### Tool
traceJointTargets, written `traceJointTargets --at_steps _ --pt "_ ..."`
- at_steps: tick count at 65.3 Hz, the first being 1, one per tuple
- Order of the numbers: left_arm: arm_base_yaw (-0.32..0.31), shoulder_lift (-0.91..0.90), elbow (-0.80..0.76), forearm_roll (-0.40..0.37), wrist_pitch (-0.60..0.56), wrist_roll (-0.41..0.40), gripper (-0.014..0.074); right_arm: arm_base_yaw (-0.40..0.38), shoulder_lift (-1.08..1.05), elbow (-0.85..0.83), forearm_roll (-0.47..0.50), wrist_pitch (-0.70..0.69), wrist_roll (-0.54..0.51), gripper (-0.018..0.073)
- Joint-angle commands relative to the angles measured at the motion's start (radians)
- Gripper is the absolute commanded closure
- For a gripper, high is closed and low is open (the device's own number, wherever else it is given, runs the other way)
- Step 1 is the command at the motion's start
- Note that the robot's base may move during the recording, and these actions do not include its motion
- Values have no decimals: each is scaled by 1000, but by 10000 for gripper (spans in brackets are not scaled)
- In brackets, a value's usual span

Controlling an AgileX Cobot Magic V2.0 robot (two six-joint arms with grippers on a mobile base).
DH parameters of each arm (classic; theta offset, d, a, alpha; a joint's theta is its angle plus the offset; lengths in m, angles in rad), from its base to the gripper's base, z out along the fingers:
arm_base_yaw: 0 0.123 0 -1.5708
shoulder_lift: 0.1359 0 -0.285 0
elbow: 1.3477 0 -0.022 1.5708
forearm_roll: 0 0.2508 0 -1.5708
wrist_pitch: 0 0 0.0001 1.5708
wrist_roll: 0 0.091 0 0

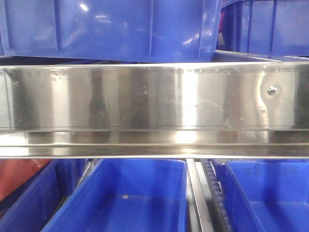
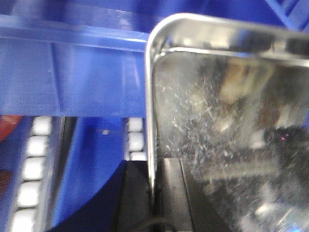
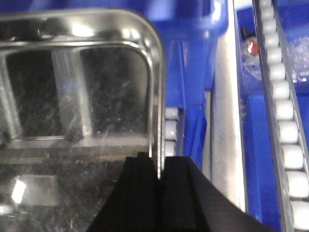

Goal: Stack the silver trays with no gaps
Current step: 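Close both grippers on the tray rims, then lift the silver tray with both grippers off the shelf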

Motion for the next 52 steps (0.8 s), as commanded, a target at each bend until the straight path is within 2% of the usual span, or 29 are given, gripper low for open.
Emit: traceJointTargets --at_steps 1,16,52 --pt "-26 -15 -16 27 0 -7 613 1 -14 -34 -22 -11 -8 627" --pt "-31 -15 -16 20 -14 -7 613 1 -14 -36 -22 36 -8 627" --pt "-31 -15 -16 13 -8 -7 613 1 -14 -36 -23 15 -8 627"
